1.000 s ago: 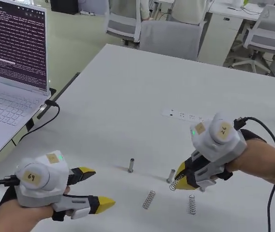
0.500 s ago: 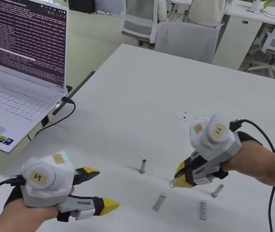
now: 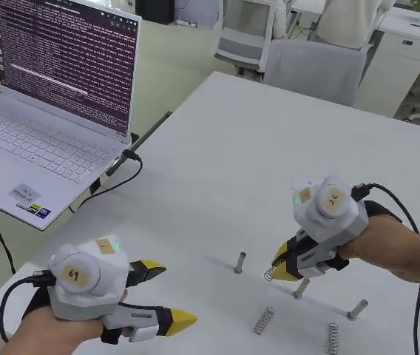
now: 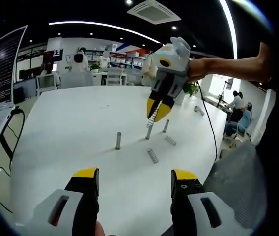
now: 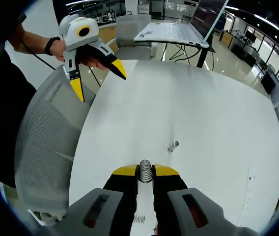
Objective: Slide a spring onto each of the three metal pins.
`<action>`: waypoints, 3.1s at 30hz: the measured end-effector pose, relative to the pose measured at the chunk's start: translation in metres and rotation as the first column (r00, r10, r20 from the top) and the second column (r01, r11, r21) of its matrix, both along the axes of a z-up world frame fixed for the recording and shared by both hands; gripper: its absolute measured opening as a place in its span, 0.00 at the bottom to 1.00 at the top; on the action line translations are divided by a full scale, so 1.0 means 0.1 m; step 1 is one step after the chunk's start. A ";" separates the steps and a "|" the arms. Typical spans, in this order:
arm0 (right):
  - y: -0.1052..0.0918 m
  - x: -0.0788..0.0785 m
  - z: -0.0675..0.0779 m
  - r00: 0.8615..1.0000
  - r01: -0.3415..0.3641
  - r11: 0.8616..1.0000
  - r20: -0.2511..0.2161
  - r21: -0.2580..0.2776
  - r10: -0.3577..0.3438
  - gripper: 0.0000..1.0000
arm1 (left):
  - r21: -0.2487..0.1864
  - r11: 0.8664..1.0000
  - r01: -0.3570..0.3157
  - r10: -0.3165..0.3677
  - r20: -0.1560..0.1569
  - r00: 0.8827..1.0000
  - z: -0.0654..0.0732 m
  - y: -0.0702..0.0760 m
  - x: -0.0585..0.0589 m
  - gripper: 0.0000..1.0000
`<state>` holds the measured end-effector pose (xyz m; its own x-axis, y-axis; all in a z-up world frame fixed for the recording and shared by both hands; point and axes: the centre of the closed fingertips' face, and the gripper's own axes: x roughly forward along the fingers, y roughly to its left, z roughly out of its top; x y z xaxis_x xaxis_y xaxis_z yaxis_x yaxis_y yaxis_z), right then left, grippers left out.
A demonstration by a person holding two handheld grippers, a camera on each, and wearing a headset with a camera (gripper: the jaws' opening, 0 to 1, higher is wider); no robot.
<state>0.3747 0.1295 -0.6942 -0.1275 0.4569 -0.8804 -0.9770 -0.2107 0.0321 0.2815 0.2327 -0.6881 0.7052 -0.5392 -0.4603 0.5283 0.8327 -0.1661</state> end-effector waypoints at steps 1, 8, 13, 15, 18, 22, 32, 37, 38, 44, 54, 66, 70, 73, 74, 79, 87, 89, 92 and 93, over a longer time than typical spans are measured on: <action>0.03 0.01 -0.01 1.000 -0.002 1.000 0.001 -0.001 0.002 0.08 | -0.001 1.000 0.000 0.000 0.000 1.000 0.00 0.00 0.00 0.54; 0.15 0.09 -0.03 1.000 -0.011 1.000 0.014 -0.002 0.011 0.08 | -0.009 1.000 -0.007 0.007 0.000 1.000 0.00 0.00 -0.01 0.55; 0.21 0.17 -0.08 0.999 -0.028 0.999 0.033 -0.021 0.028 0.08 | -0.015 1.000 -0.011 0.011 0.002 1.000 0.00 0.01 0.00 0.55; 0.25 0.21 -0.09 0.999 -0.028 0.999 0.033 -0.024 0.028 0.08 | -0.017 1.000 -0.012 0.012 0.003 1.000 0.00 0.00 0.00 0.54; 0.29 0.25 -0.10 0.999 -0.032 0.999 0.036 -0.027 0.033 0.08 | -0.021 1.000 -0.014 0.014 0.005 1.000 0.01 0.00 0.00 0.54; 0.35 0.31 -0.13 0.999 -0.029 0.999 0.037 -0.028 0.030 0.08 | -0.024 1.000 -0.020 0.020 0.007 1.000 0.01 0.00 0.01 0.54; 0.45 0.38 -0.25 0.998 -0.041 0.998 0.044 -0.044 0.043 0.08 | -0.032 0.999 -0.038 0.038 0.009 0.999 0.02 0.05 0.03 0.55; 0.49 0.41 -0.30 0.997 -0.054 0.997 0.053 -0.051 0.057 0.08 | -0.036 0.998 -0.047 0.047 0.006 0.999 0.01 0.06 0.02 0.54; 0.49 0.42 -0.31 0.997 -0.054 0.997 0.054 -0.053 0.057 0.08 | -0.036 0.998 -0.047 0.047 0.005 0.999 0.01 0.06 0.01 0.54; 0.50 0.44 -0.36 0.995 -0.071 0.995 0.065 -0.076 0.076 0.08 | -0.039 0.998 -0.056 0.056 0.004 0.998 0.01 0.08 0.01 0.54; 0.51 0.47 -0.45 0.992 -0.097 0.989 0.068 -0.110 0.105 0.08 | -0.044 0.997 -0.065 0.065 -0.007 0.998 -0.02 0.10 -0.01 0.54; 0.51 0.46 -0.57 0.989 -0.125 0.982 0.066 -0.143 0.136 0.08 | -0.047 0.996 -0.072 0.072 -0.013 0.997 -0.04 0.11 -0.01 0.53; 0.51 0.44 -0.61 0.987 -0.133 0.978 0.064 -0.159 0.145 0.09 | -0.048 0.996 -0.071 0.070 -0.014 0.997 -0.04 0.11 -0.01 0.53; 0.52 0.44 -0.65 0.987 -0.139 0.977 0.059 -0.162 0.151 0.09 | -0.049 0.996 -0.072 0.071 -0.013 0.997 -0.04 0.12 0.00 0.53; 0.53 0.44 -0.66 0.987 -0.140 0.976 0.057 -0.167 0.152 0.09 | -0.050 0.996 -0.072 0.072 -0.013 0.997 -0.04 0.12 0.00 0.53; 0.53 0.42 -0.72 0.984 -0.155 0.970 0.058 -0.185 0.169 0.09 | -0.051 0.996 -0.072 0.072 -0.014 0.997 -0.04 0.12 0.00 0.53; 0.54 0.42 -0.83 0.983 -0.160 0.965 0.056 -0.206 0.175 0.09 | -0.051 0.996 -0.075 0.074 -0.016 0.997 -0.05 0.13 0.00 0.53; 0.54 0.42 -0.85 0.983 -0.162 0.964 0.056 -0.212 0.177 0.09 | -0.052 0.996 -0.077 0.076 -0.017 0.997 -0.04 0.13 0.00 0.53; 0.55 0.42 -0.88 0.982 -0.164 0.962 0.054 -0.217 0.179 0.09 | -0.053 0.996 -0.078 0.077 -0.018 0.997 -0.04 0.14 0.00 0.53; 0.55 0.42 -0.89 0.983 -0.162 0.962 0.054 -0.220 0.178 0.09 | -0.051 0.996 -0.078 0.077 -0.018 0.997 -0.05 0.14 0.00 0.53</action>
<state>0.4165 0.1840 -0.7830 -0.1189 0.2343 -0.9649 -0.9288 -0.3697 0.0247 0.2819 0.2464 -0.6926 0.7386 -0.5064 -0.4450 0.4591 0.8612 -0.2181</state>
